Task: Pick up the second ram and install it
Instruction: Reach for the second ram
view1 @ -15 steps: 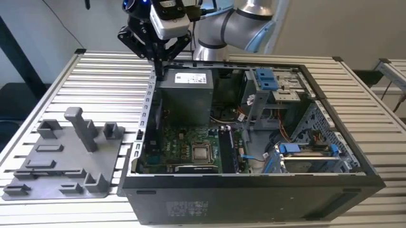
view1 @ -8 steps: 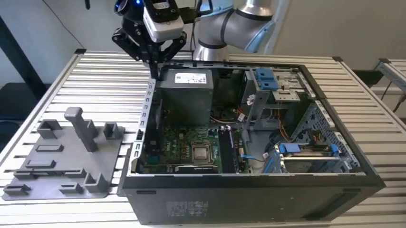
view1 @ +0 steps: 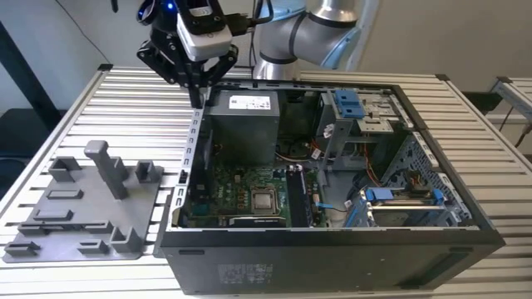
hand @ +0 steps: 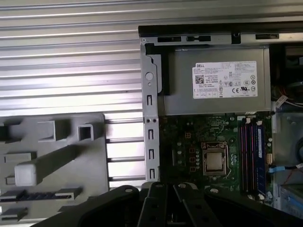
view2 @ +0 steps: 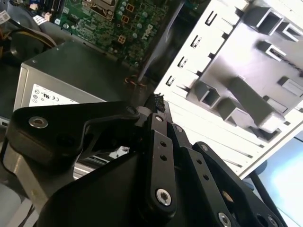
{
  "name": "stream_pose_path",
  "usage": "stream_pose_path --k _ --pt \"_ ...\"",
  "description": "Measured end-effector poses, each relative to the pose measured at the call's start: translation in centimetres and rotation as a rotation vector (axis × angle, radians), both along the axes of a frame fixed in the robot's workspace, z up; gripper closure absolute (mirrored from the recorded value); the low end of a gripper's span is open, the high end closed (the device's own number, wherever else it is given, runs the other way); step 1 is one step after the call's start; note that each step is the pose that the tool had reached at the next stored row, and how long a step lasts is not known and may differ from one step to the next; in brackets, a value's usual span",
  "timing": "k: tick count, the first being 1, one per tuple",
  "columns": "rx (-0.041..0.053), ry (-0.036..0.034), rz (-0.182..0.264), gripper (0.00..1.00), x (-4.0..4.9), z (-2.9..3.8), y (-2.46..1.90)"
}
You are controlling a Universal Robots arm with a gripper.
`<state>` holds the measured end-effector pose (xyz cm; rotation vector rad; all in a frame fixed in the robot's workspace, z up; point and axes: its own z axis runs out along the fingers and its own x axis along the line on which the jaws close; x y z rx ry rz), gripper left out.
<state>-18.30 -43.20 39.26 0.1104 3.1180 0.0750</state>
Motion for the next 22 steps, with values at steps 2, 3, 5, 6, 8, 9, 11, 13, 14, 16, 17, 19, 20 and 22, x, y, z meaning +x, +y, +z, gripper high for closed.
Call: stream_pose_path --k 2,3,5,6,8,9,11,13,14,16,17,19,20,22 --pt "0.0001 0.0000 0.000 0.89 -0.22 0.00 -0.28" --pt "0.0001 -0.0001 0.000 0.89 -0.34 0.00 -0.42" --pt "0.0000 0.0000 0.000 0.89 -0.54 0.00 -0.73" --pt "0.0000 0.0000 0.000 0.89 -0.64 0.00 -0.88" --pt "0.0000 0.0000 0.000 0.89 -0.82 0.00 -1.18" --pt "0.0000 -0.0001 0.000 0.89 -0.90 0.00 -1.31" --pt "0.0000 -0.0001 0.000 0.89 -1.06 0.00 -1.58" --pt "0.0000 0.0000 0.000 0.89 -1.21 0.00 -1.85" --pt "0.0000 0.0001 0.000 0.89 -1.32 0.00 -1.98" --pt "0.0000 0.0000 0.000 0.89 -1.60 0.00 -2.31" --pt "0.0000 0.0000 0.000 0.89 -1.78 0.00 -2.46" --pt "-0.0001 0.0000 0.000 0.89 -2.13 0.00 -2.66" --pt "0.0000 0.0000 0.000 0.89 -2.33 0.00 -2.70" --pt "0.0000 0.0000 0.000 0.89 -2.89 0.00 -2.82"
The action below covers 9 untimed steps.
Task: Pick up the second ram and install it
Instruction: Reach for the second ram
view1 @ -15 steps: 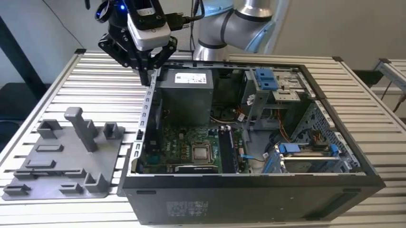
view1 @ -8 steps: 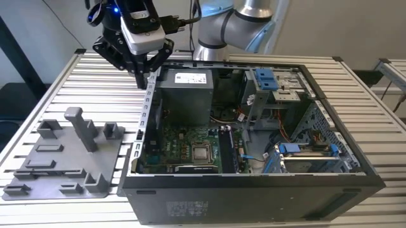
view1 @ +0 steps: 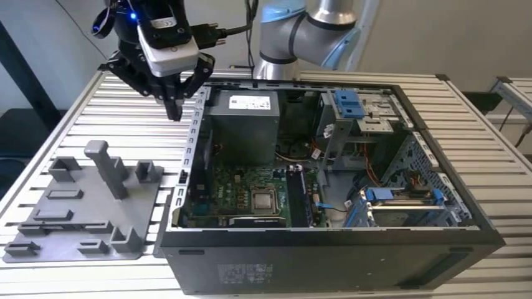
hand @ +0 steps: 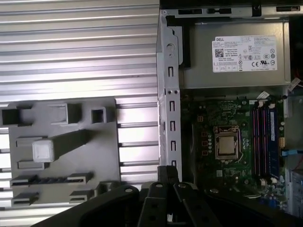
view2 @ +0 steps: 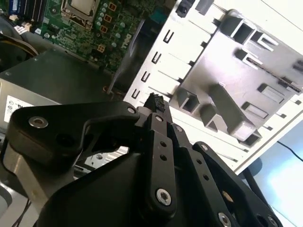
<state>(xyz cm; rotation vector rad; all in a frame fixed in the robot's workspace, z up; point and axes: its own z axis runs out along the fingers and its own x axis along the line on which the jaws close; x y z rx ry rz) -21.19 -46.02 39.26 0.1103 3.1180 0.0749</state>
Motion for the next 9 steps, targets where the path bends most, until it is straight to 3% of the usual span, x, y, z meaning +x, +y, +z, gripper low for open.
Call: stream_pose_path --k 9 --pt "0.0003 0.0000 0.000 0.89 -2.58 0.00 -0.59"
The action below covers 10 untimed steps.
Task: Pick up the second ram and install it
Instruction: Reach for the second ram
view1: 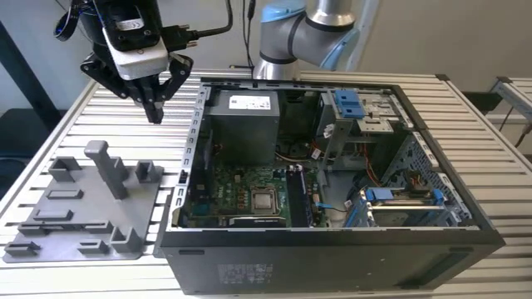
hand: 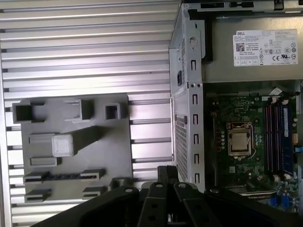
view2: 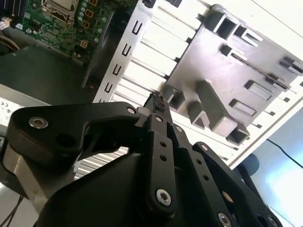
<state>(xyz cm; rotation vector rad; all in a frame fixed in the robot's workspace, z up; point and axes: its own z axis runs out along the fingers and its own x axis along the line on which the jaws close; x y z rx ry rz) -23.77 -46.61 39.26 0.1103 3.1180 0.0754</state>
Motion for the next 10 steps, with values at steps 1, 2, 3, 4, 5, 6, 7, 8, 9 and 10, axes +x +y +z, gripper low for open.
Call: stream_pose_path --k 1,2,3,4,5,6,7,8,9,10 --pt "0.0000 0.0000 0.000 0.89 -0.28 0.00 -0.05" --pt "0.0002 -0.0001 0.000 0.89 -0.59 0.00 -0.11" --pt "0.0001 0.0001 0.000 0.89 -0.85 0.00 -0.16" --pt "0.0003 0.0000 0.000 0.89 -1.12 0.00 -0.21" --pt "0.0003 0.0000 0.000 0.89 -1.41 0.00 -0.27" --pt "0.0004 0.0000 0.000 0.89 -1.72 0.00 -0.34" --pt "0.0006 0.0000 0.000 0.89 -2.01 0.00 -0.41" --pt "0.0007 0.0000 0.000 0.89 -2.32 0.00 -0.47" --pt "0.0009 0.0000 0.000 0.89 -2.70 0.00 -0.54" --pt "0.0012 0.0000 0.000 0.89 -3.05 0.00 -0.60"
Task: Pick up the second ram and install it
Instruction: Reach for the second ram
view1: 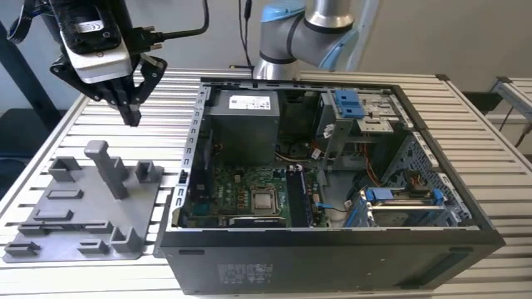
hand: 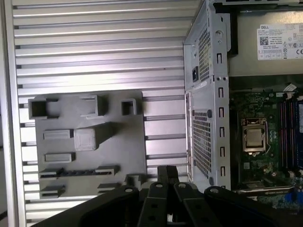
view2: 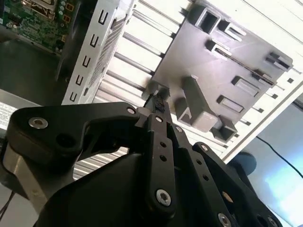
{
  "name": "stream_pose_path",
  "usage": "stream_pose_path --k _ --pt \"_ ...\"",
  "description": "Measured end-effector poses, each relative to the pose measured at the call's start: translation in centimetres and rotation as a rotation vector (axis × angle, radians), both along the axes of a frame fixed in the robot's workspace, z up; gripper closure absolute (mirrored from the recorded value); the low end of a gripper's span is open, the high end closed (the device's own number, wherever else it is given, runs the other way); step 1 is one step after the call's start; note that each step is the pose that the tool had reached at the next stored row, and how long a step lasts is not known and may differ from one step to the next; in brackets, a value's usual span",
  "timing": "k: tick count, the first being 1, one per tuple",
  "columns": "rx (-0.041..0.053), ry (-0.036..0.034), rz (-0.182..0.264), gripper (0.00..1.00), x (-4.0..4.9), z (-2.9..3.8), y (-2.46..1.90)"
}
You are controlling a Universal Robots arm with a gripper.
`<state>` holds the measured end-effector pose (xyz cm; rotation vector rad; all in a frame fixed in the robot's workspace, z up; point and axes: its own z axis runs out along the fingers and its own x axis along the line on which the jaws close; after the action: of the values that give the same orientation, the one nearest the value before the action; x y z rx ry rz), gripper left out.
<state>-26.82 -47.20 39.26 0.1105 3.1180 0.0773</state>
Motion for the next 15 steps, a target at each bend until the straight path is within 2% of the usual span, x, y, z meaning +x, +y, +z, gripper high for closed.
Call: stream_pose_path --k 15 --pt "0.0013 0.0000 0.000 0.89 -4.65 0.00 -0.56"
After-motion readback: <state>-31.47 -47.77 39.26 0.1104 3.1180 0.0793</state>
